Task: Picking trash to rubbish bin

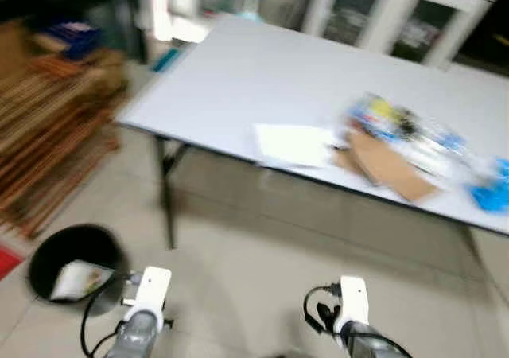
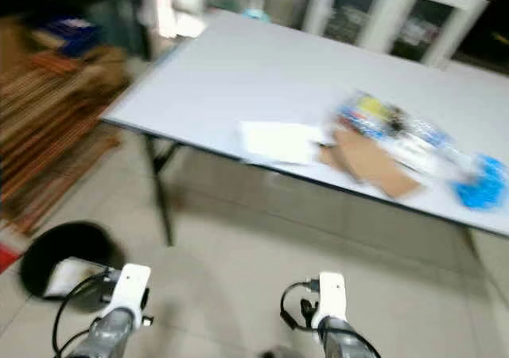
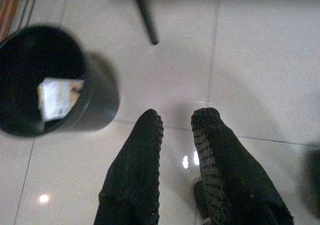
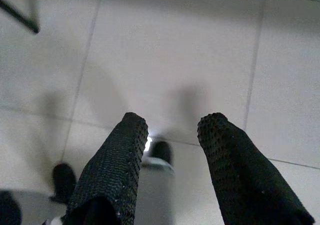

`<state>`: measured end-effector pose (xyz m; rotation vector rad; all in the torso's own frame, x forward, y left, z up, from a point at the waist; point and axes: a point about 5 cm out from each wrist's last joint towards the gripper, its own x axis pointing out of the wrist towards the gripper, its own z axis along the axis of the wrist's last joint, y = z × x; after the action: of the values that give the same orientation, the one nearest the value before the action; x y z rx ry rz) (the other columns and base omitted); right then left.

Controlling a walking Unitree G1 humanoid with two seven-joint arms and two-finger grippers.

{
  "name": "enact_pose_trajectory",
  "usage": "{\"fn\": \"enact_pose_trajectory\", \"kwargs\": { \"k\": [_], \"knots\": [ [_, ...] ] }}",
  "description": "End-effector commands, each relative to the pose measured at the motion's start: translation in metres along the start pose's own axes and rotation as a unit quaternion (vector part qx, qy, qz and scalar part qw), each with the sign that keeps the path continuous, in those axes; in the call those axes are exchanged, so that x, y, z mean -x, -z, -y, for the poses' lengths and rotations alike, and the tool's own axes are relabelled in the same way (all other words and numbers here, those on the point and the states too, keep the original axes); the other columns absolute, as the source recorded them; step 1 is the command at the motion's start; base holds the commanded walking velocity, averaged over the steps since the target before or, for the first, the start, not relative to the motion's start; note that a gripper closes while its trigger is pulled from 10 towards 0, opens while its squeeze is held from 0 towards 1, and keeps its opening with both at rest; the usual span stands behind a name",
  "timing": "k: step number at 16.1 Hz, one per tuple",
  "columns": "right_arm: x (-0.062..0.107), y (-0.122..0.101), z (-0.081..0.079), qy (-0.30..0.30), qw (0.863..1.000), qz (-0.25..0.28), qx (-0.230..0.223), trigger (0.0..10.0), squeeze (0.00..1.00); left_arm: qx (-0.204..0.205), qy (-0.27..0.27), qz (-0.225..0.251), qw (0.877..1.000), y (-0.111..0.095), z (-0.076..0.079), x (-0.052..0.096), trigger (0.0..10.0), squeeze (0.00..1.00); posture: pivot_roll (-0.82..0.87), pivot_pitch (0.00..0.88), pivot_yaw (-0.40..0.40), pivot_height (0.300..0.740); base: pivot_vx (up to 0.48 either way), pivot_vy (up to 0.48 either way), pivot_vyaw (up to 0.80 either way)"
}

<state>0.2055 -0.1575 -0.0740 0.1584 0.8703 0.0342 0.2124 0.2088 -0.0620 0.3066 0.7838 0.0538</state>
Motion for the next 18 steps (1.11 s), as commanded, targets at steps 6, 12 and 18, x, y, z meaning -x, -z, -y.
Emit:
{"fn": "enact_pose_trajectory", "kwargs": {
  "k": [6,12,18],
  "knots": [
    [0.002,0.001,0.012,0.02,1.0,-0.001,0.001,10.0,0.0,0.001,0.016,0.003,1.0,-0.002,0.014,0.001,10.0,0.0,-0.05,0.078,-0.112,0.74,0.0,-0.48,-0.26],
    [0.002,-0.001,0.013,0.019,1.0,0.003,0.003,10.0,0.0,0.0,0.015,0.004,1.0,-0.003,0.015,0.0,10.0,0.0,-0.05,0.077,-0.113,0.74,0.0,-0.469,0.0],
    [0.0,-0.015,0.01,0.008,0.999,0.028,0.015,10.0,0.0,-0.014,0.01,0.012,1.0,-0.01,0.013,-0.001,10.0,0.0,-0.05,0.067,-0.111,0.74,0.0,-0.336,0.0]
  ]
}}
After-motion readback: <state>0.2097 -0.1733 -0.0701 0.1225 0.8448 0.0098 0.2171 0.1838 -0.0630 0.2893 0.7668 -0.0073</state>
